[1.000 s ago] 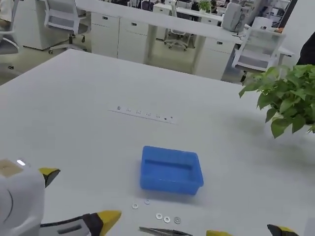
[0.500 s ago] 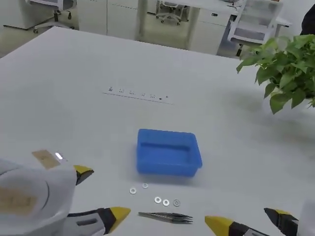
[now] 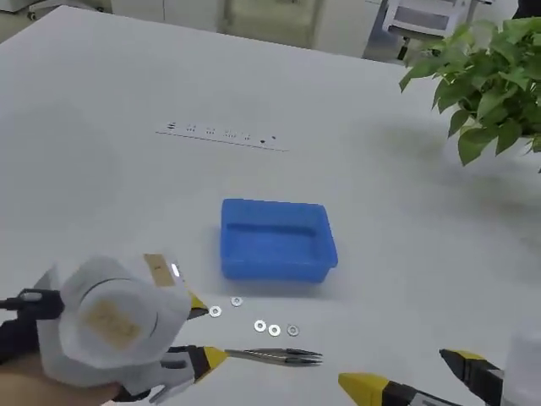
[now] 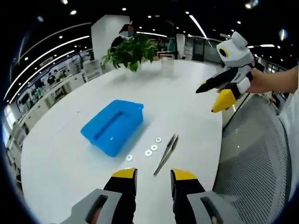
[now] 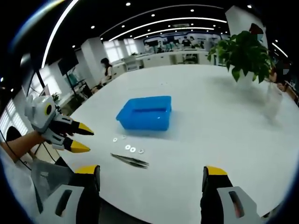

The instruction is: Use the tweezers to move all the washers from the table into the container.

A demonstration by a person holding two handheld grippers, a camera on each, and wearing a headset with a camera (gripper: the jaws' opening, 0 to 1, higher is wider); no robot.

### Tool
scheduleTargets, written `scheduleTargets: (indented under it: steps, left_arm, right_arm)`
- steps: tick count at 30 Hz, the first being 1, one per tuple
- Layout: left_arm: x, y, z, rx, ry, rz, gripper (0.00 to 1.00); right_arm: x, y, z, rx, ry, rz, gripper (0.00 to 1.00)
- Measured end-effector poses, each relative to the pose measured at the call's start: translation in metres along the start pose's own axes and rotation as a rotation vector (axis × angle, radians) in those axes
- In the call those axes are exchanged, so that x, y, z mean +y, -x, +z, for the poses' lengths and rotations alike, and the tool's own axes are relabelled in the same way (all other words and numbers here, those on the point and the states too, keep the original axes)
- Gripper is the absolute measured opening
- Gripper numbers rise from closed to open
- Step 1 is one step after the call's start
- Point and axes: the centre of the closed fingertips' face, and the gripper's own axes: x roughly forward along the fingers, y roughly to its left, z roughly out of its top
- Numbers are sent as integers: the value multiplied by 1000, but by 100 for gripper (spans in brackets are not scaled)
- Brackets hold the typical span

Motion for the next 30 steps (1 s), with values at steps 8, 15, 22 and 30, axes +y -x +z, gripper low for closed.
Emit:
scheduleTargets:
  steps: [8,15,22,30]
  left_arm:
    - [-1,-35,-13,87,-83,-73,20]
    - [-2,-56,-30,162,-165,-120,17]
    - [-3,-62,-34,194,-204,-152,17]
    - [-4,-65,-35,233,-254,-180,14]
  right_arm:
    - [2,3,2,0,-11,4,89]
    - [1,4,-4,7,-23,-7,88]
    - [1,6,-1,3,-13,-12,88]
    - [1,5,-3,11,-2,-10,87]
